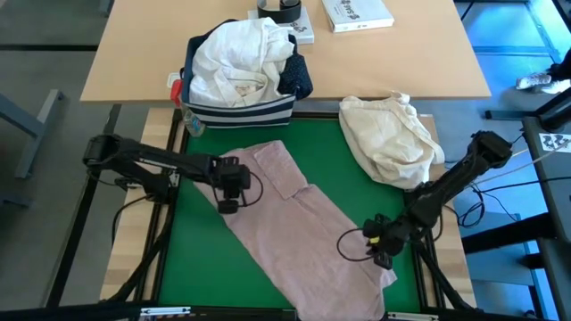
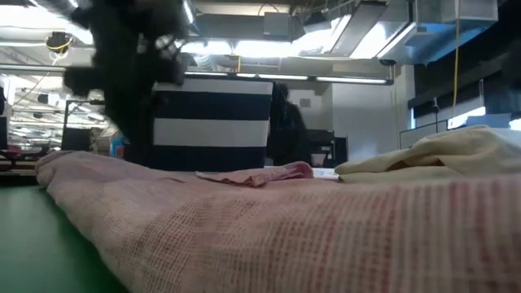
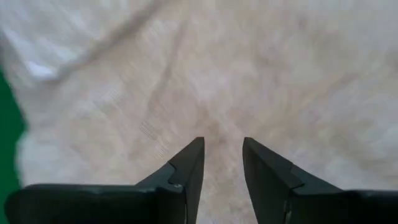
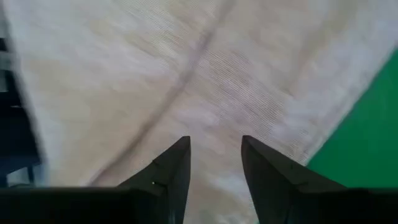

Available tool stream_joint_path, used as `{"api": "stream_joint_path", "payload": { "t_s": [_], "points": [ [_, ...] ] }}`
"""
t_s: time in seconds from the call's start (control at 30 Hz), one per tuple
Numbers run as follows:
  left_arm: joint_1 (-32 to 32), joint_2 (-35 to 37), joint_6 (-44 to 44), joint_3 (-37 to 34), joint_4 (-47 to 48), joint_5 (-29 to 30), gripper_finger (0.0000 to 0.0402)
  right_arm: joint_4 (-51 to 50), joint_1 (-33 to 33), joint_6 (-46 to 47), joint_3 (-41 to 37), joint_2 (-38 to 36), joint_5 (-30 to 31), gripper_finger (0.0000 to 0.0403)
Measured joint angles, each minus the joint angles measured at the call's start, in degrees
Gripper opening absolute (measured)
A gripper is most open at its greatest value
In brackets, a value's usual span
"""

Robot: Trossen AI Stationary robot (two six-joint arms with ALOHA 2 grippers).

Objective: Fold laundry
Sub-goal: Fold the red polo

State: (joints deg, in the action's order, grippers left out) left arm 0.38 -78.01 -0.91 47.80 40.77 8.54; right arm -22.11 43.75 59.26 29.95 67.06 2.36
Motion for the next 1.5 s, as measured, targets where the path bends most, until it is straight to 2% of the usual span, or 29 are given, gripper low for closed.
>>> {"api": "stream_joint_path", "payload": {
  "t_s": [0.1, 0.2, 0.3, 0.47, 0.7, 0.77, 0.93, 1.03, 1.17, 1.27, 1.37, 1.5],
  "points": [
    [0.0, 1.23, 0.04, 4.6, -0.46, 0.01, 0.0107, -5.81, -1.68, -2.99, 2.38, -1.53, 3.6, 0.0143],
    [0.6, 1.26, -0.54, 7.38, -3.1, 0.11, 0.0107, -6.84, -3.54, -4.75, 3.85, -2.19, 6.93, 0.0143],
    [1.58, 1.26, -4.53, 7.88, -6.59, 0.12, 0.011, -5.91, -4.74, -6.19, 3.9, -2.26, 7.15, 0.0143],
    [3.23, 0.71, -12.53, 7.45, -6.91, -1.04, 0.0135, -4.79, -5.21, -7.25, 3.92, -2.25, 7.29, 0.0143],
    [3.21, -1.98, -13.96, 7.34, -8.98, -3.49, 0.0182, -4.08, -5.18, -7.22, 3.96, -1.95, 8.17, 0.0143],
    [3.26, -3.2, -13.68, 7.34, -8.72, -3.47, 0.0185, -3.71, -5.16, -7.16, 3.96, -1.6, 7.72, 0.0143],
    [3.26, -5.66, -12.44, 7.34, -8.22, -4.07, 0.0184, 2.8, -3.86, -6.52, 3.96, -1.5, 0.87, 0.0143],
    [3.37, -6.72, -9.6, 7.34, -7.47, -4.63, 0.0181, 4.06, -2.07, -4.96, 4.0, -1.49, 0.55, 0.0143],
    [4.07, -7.88, -8.91, 7.3, -1.14, -3.56, 0.018, 0.67, -0.29, -3.55, 4.0, -1.04, 1.16, 0.0143],
    [4.07, -7.84, -11.4, 4.94, 1.14, -4.32, 0.018, -0.16, -0.2, -6.1, 4.0, -0.23, 3.82, 0.0143],
    [3.36, -7.86, -14.03, 0.62, 1.19, -6.56, 0.018, 0.12, -0.38, -12.73, 4.01, 1.37, 6.58, 0.0143],
    [3.21, -7.86, -16.88, -4.71, -0.75, -3.19, 0.018, 0.01, -1.85, -21.21, 4.03, 5.44, 10.47, 0.0143]
  ]
}}
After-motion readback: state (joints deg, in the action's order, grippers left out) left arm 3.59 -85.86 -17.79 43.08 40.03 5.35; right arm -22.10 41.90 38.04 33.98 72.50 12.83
